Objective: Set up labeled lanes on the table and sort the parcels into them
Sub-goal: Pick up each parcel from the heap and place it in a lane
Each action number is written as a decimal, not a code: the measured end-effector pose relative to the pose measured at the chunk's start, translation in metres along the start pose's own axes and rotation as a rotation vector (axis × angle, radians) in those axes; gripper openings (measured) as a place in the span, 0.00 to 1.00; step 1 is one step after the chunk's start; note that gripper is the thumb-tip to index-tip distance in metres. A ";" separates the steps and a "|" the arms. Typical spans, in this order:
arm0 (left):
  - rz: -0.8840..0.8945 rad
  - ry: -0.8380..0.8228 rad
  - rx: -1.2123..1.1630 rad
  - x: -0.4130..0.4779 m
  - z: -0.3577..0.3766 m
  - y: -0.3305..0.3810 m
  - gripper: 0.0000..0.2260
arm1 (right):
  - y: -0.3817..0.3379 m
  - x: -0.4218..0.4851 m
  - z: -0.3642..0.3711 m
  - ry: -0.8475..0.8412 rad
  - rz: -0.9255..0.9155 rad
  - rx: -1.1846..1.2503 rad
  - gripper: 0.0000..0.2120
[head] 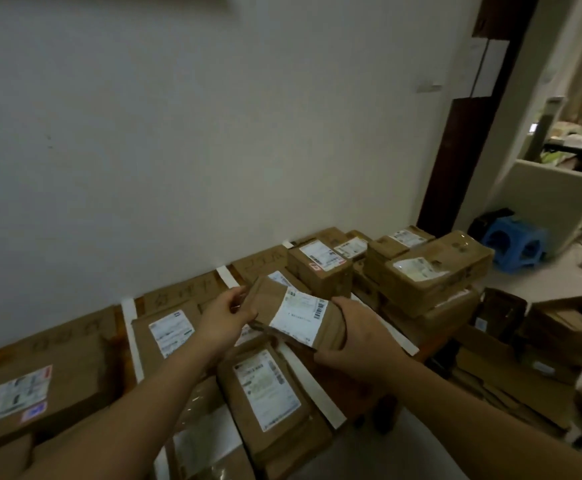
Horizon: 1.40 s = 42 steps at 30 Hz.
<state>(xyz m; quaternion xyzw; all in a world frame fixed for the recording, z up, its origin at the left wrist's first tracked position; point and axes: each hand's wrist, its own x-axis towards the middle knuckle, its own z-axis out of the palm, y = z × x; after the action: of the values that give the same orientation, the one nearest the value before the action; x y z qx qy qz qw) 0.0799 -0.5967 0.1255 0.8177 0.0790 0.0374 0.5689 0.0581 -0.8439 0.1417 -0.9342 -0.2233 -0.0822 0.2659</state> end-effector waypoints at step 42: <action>-0.370 0.197 0.623 0.023 -0.083 -0.067 0.28 | -0.051 0.200 0.143 -0.655 -0.235 0.151 0.31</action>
<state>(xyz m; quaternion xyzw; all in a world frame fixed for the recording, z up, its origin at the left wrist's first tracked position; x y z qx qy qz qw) 0.0847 -0.4933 0.0907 0.9160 0.2872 -0.0135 0.2797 0.2167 -0.6543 0.0984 -0.8567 -0.4081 0.2083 0.2371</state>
